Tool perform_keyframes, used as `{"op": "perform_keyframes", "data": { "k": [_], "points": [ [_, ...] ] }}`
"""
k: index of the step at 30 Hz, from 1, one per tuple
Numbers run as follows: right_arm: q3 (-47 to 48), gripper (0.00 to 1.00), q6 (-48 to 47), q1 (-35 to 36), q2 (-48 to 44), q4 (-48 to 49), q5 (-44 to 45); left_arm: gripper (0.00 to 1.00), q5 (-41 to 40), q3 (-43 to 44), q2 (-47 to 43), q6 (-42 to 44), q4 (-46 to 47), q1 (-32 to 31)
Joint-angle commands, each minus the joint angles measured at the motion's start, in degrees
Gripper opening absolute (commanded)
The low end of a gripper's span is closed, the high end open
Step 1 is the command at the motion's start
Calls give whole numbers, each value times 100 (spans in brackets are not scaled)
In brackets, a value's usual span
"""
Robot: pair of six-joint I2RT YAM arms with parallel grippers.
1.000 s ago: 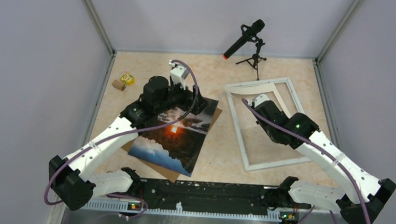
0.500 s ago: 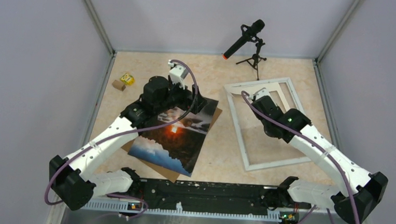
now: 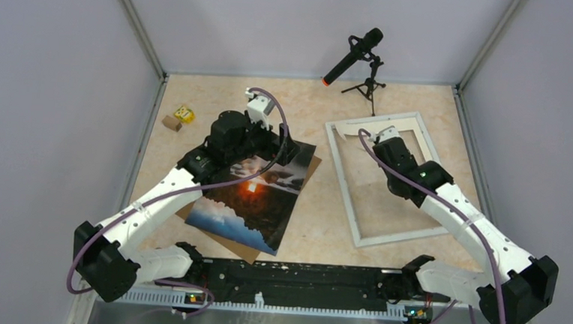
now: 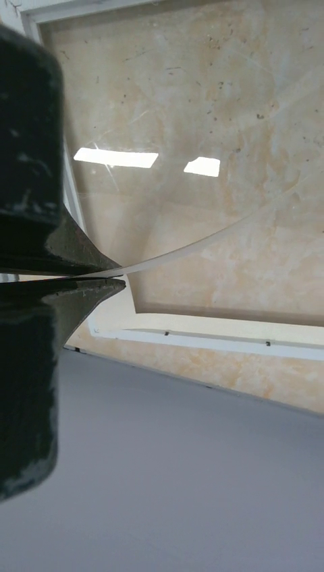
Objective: Put the photo into the frame
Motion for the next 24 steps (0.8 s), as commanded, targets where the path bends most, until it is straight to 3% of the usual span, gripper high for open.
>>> {"op": "perform_keyframes", "data": {
  "k": [1,9,11,15,20,24],
  "points": [
    [-204,4,-318,-34,18,657,-232,98,-9,-1,27,48,222,20],
    [-524,15,-473,-38,110,858,-179,98,96,-3,42,-30,249,22],
    [-505,25,-501,-36,109,848,-225,99,178,-1,37,-41,273,23],
    [-386,57,-463,-34,252,474,-584,98,50,-30,45,-24,273,25],
    [-307,70,-479,-41,164,394,-1147,98,257,-41,74,-84,321,21],
    [-75,75,-421,-34,55,289,-1522,98,175,-1,159,-103,238,23]
  ]
}}
